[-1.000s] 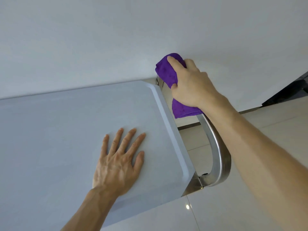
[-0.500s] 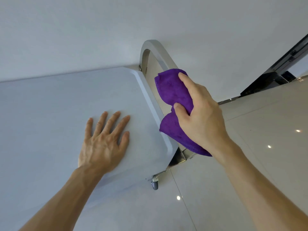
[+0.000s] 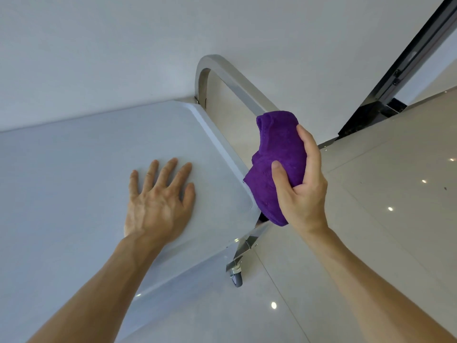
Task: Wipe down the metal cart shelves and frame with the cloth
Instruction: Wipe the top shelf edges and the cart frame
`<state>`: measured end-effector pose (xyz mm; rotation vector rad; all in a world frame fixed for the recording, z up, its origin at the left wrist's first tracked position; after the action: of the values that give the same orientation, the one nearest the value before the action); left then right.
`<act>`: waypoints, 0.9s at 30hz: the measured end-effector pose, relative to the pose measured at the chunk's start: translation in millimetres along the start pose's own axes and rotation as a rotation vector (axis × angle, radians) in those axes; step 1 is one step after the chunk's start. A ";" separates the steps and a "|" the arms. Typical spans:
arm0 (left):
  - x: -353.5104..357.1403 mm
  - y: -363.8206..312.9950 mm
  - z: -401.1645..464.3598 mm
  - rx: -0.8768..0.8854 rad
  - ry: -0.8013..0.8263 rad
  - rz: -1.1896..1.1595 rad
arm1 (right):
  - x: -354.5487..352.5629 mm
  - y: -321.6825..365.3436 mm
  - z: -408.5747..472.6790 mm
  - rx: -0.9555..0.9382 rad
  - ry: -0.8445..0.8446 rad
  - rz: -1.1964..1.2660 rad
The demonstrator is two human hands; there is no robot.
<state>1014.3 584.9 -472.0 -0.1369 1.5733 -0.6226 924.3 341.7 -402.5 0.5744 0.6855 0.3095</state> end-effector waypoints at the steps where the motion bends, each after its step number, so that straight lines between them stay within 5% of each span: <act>1: -0.2 -0.2 -0.7 0.006 -0.009 -0.002 | 0.9 -4.2 -5.3 0.009 -0.009 0.032; 15: -19.5 -20.8 -17.1 0.292 -0.285 -0.174 | 26.6 -45.1 -54.4 0.036 -0.197 0.253; 23: -10.7 -32.9 -36.8 0.295 -0.139 -0.108 | 32.5 -57.6 -56.5 -0.126 -0.303 0.311; 27: -14.9 -39.8 -57.4 0.279 -0.266 -0.048 | 37.6 -66.3 -59.9 -0.160 -0.339 0.344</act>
<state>950.3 575.5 -441.8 -0.0456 1.2172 -0.8202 917.4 329.0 -498.4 0.5735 0.2296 0.5673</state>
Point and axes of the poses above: each hand's wrist, its own z-axis towards the middle knuckle, its own x-axis out of the palm, y = z × x, the point moved 7 cm from there along z, towards the middle knuckle, and after that the axes turned 15 degrees about -z, right-handed, at the moved point
